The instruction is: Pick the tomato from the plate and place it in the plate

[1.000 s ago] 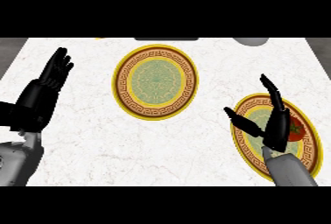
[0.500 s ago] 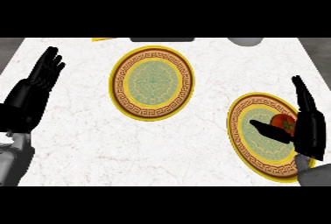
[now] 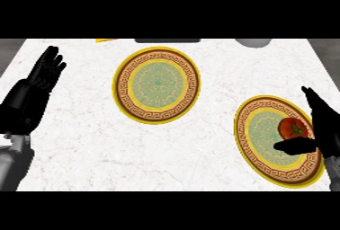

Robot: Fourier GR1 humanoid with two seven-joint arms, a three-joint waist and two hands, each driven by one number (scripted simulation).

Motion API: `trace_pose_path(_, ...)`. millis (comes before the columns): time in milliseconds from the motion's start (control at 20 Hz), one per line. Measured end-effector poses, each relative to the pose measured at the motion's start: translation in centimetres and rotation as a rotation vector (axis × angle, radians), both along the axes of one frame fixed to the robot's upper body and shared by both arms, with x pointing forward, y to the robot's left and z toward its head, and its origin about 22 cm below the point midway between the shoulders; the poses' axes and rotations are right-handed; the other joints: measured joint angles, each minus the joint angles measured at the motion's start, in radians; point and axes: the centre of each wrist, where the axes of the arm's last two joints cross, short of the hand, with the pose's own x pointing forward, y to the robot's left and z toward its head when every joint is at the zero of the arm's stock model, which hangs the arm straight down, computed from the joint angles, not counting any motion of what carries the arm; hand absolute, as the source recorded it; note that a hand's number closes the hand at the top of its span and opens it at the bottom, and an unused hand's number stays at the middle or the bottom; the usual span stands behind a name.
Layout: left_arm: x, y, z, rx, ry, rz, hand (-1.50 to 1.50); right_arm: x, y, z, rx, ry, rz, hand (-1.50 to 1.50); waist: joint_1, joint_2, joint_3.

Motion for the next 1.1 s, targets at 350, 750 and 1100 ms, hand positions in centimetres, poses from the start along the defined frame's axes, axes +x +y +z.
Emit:
trace_pose_path(350,0.7,-0.3,-0.3,-0.003,-0.011,-0.007,0.0,-0.1,3.1,3.6,-0.05,0.152,-0.056,-1.5,0.009,0.006,0.006)
trace_pose_path(750,-0.2,-0.6,-0.7,-0.01,-0.01,-0.021,0.0,1.3,2.1,2.7,-0.107,0.232,-0.139,-1.5,0.017,0.008,0.008)
trace_pose_path(1100,-0.3,-0.9,-0.8,-0.012,-0.013,-0.014,0.0,1.5,0.9,0.0,-0.106,0.31,-0.197,-1.5,0.016,0.008,0.009)
